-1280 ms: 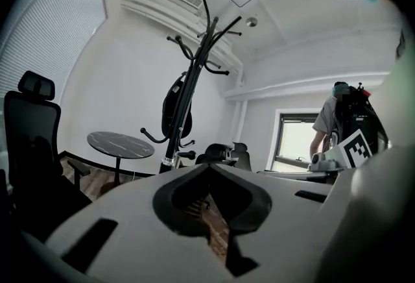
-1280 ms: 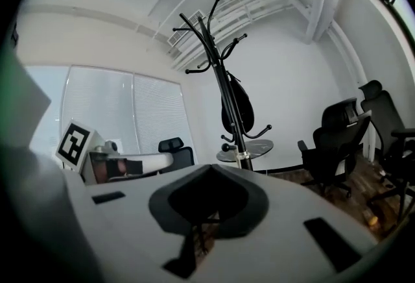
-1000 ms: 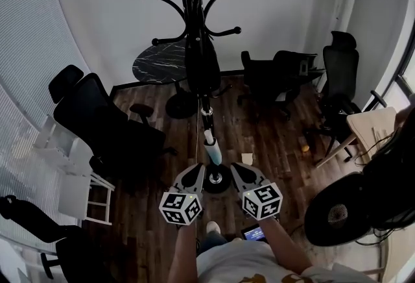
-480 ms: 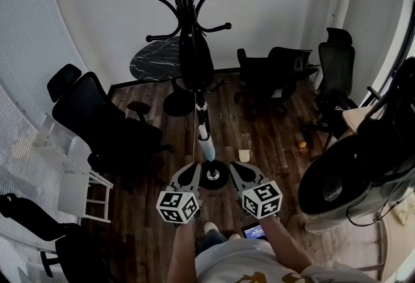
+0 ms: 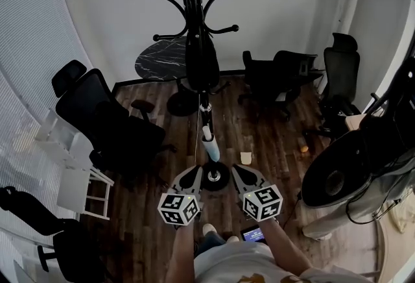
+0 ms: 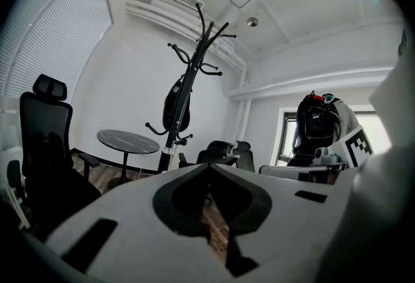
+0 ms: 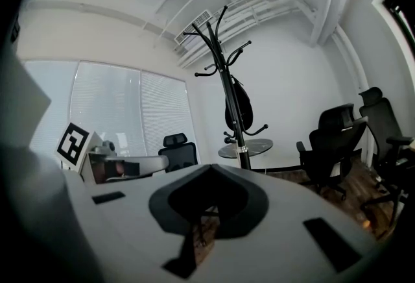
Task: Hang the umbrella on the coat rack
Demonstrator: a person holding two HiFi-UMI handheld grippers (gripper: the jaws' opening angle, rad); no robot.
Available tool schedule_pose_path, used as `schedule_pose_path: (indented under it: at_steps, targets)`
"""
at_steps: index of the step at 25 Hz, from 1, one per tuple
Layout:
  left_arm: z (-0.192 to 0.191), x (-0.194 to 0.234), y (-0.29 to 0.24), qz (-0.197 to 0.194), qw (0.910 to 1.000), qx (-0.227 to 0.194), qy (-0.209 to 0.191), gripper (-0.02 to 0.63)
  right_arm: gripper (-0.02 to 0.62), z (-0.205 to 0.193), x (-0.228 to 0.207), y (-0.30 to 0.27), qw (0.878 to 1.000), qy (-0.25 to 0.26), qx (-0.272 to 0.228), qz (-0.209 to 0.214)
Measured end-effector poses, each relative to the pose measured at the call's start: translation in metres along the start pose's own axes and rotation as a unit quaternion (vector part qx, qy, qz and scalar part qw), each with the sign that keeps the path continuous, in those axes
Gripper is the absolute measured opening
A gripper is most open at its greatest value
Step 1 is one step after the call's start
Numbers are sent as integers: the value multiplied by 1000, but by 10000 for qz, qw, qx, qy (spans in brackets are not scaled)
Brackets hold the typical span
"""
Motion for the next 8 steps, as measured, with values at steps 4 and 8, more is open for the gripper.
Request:
schedule_pose_path:
  at_steps: [4, 8]
  targets:
    - [0, 3, -6, 21, 10000, 15, -6, 20, 11, 3, -6, -4, 10000, -3, -21, -12]
    - [4, 7, -8, 22, 10000, 7, 5, 20, 11, 4, -6, -8, 10000, -17, -1, -17]
Point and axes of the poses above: the fingertips, and each gripper's own axes: y backward along the fingers, x to its left, z out of its top, the point moved 4 cm from there along y, backward along the fingers, and after that the axes turned 7 degrees about z, right-handed, at the moved point
